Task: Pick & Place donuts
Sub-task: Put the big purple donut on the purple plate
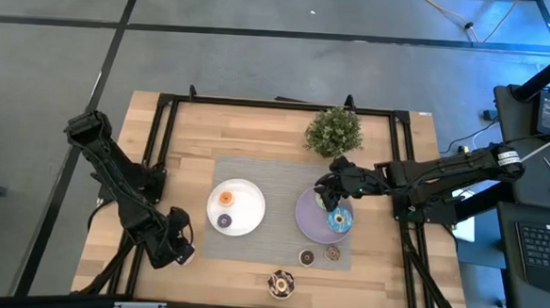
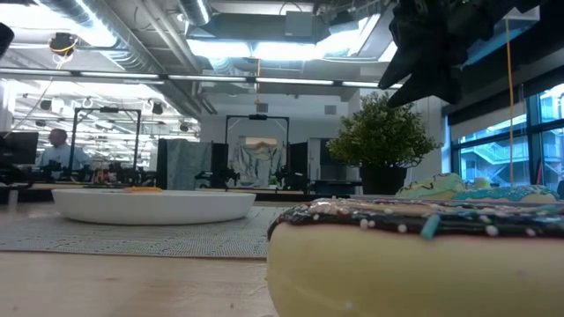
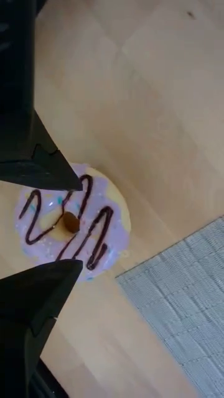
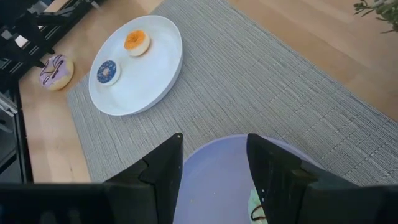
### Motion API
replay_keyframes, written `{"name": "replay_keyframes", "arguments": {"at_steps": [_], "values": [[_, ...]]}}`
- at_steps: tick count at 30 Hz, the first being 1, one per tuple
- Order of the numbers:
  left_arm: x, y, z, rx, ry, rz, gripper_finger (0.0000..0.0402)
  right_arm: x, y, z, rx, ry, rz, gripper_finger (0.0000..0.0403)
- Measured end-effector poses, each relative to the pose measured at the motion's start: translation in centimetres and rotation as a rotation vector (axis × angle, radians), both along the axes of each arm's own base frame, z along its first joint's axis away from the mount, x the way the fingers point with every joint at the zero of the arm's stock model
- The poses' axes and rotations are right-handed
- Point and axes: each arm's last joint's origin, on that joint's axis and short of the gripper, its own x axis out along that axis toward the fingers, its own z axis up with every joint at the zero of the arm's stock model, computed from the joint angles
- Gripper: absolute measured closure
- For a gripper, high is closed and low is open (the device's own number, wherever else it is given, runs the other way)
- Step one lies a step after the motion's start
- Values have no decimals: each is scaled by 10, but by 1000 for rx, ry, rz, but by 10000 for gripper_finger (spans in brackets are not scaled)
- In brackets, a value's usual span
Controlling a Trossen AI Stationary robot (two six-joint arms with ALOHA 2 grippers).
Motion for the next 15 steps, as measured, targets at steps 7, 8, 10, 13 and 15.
{"name": "replay_keyframes", "arguments": {"at_steps": [7, 8, 10, 13, 15], "values": [[-1, 1, 0, 11, 16, -1, 199, 0, 0, 0, -7, 2, 6, 223], [-2, 2, -1, 18, 22, -1, 192, 0, 0, 0, -12, 3, 10, 223], [-3, 3, -1, 27, 42, -4, 177, 0, 0, 0, -17, 4, 15, 223], [-3, 3, -1, 14, 58, -24, 157, 0, 0, 0, -17, 4, 15, 223], [-3, 2, -1, 5, 50, -23, 149, 0, 0, 0, -17, 4, 15, 223]]}}
